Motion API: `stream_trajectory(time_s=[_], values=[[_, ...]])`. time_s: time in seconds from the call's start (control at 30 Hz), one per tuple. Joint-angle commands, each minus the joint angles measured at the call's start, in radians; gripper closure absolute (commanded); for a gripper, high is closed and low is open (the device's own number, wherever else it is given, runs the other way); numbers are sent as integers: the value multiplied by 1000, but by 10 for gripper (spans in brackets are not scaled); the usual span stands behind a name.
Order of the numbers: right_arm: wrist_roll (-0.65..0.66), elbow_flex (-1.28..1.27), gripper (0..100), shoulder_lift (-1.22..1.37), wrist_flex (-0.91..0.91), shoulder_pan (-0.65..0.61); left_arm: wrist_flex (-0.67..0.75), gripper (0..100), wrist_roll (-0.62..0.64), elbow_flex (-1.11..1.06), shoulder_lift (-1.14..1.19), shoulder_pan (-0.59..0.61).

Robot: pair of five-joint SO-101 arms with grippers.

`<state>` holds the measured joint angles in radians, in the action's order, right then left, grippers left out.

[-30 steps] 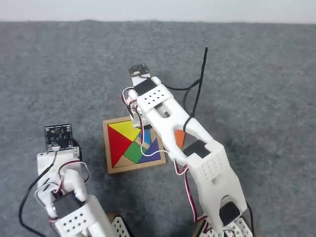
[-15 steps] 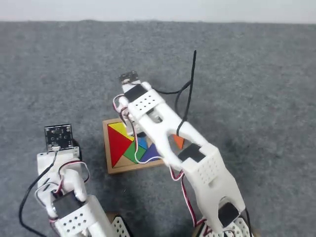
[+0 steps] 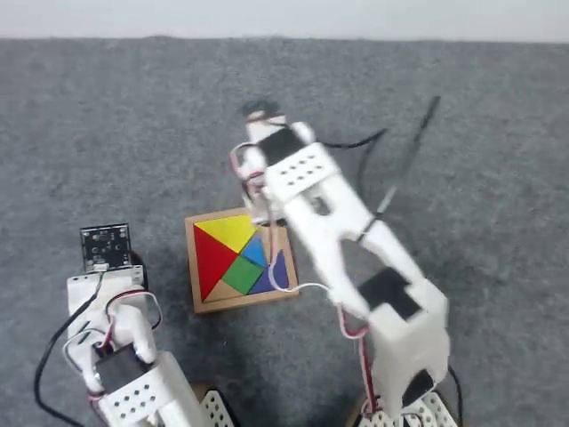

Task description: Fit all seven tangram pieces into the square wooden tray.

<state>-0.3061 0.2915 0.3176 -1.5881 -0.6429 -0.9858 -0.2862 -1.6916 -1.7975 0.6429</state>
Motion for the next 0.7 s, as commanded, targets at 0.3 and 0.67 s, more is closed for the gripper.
stream_trajectory(time_s=[0.3,0.67], values=[[2,-365,862,-82,280,163,-6,821,-11,12,-23,-9],[-46,-69,861,257,174,156,-6,821,-11,12,-23,-9]])
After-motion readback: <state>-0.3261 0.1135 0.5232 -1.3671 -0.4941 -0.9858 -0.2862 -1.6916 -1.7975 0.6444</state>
